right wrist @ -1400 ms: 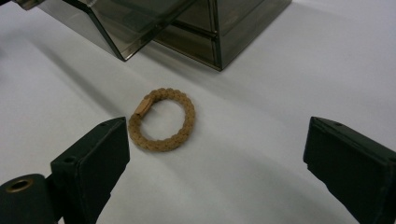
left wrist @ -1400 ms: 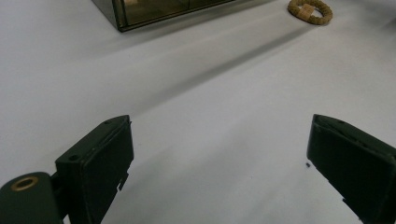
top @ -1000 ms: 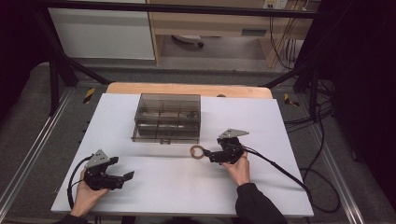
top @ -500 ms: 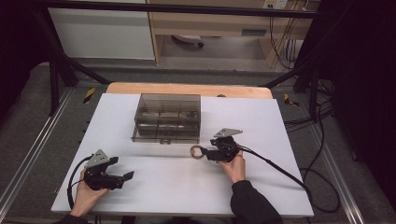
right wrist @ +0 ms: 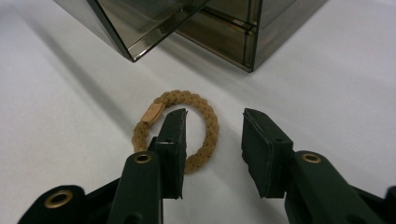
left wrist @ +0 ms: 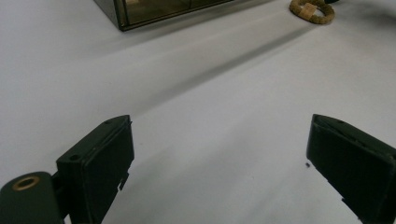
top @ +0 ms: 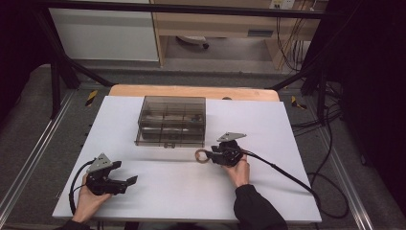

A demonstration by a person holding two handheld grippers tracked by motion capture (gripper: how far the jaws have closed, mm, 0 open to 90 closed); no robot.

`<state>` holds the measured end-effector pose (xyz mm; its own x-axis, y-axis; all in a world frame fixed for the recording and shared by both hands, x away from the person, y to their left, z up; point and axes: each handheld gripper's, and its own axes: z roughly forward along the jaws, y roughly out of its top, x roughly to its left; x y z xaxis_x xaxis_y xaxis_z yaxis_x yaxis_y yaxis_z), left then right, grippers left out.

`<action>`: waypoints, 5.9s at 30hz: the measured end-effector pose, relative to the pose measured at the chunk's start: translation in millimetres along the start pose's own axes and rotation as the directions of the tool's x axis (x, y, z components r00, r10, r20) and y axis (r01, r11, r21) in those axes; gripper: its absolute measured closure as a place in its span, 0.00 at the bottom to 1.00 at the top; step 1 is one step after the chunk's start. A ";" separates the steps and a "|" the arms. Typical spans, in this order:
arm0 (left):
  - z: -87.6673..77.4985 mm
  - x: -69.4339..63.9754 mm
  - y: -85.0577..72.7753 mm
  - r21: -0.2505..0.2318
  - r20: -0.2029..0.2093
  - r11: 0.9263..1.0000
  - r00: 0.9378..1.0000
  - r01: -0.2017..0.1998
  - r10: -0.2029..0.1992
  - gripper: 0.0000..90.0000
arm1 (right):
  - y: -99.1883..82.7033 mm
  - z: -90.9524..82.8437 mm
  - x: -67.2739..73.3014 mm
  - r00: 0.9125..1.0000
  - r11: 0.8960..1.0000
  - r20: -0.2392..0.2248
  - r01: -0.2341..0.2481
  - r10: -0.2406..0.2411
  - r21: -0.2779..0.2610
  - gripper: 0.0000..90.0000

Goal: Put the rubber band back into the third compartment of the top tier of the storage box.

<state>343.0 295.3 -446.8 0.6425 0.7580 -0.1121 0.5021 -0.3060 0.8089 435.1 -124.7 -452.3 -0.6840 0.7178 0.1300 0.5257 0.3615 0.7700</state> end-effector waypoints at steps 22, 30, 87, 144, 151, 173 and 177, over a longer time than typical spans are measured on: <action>0.3 0.2 -0.2 0.001 0.003 1.000 1.000 0.002 -0.002 0.08 | -0.4 8.5 4.6 1.000 0.999 0.007 -0.001 0.001 0.033 0.86; 0.0 0.3 -0.2 -0.001 0.003 1.000 1.000 0.002 -0.002 0.08 | 0.2 7.7 4.2 1.000 0.999 0.014 -0.013 0.012 0.044 0.92; -0.2 -0.1 -0.1 0.001 0.000 1.000 1.000 0.000 0.000 0.08 | 7.4 -45.0 17.7 0.999 0.999 -0.001 0.043 -0.043 0.005 0.94; -0.1 -0.2 -0.6 0.002 -0.003 1.000 1.000 0.003 -0.003 0.08 | 65.8 -90.7 34.1 0.997 0.995 -0.006 0.078 -0.078 -0.067 0.95; -0.1 0.0 -0.5 0.002 -0.002 1.000 1.000 0.001 -0.001 0.08 | 74.8 -83.0 36.1 0.997 0.995 0.002 0.077 -0.077 -0.070 0.95; -0.3 0.0 -0.4 0.001 -0.002 1.000 1.000 0.002 -0.002 0.08 | 99.5 -57.4 35.4 0.998 0.995 0.029 0.066 -0.064 -0.078 0.95; -0.2 0.0 -0.4 0.000 -0.002 1.000 1.000 0.002 -0.002 0.08 | 101.2 -51.6 33.8 0.998 0.995 0.037 0.062 -0.059 -0.077 0.95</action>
<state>342.6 295.5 -447.0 0.6404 0.7597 -0.1130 0.5035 -0.3042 0.8087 439.1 -94.6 -337.8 -0.6947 0.7167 0.0609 0.4416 0.3581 0.8226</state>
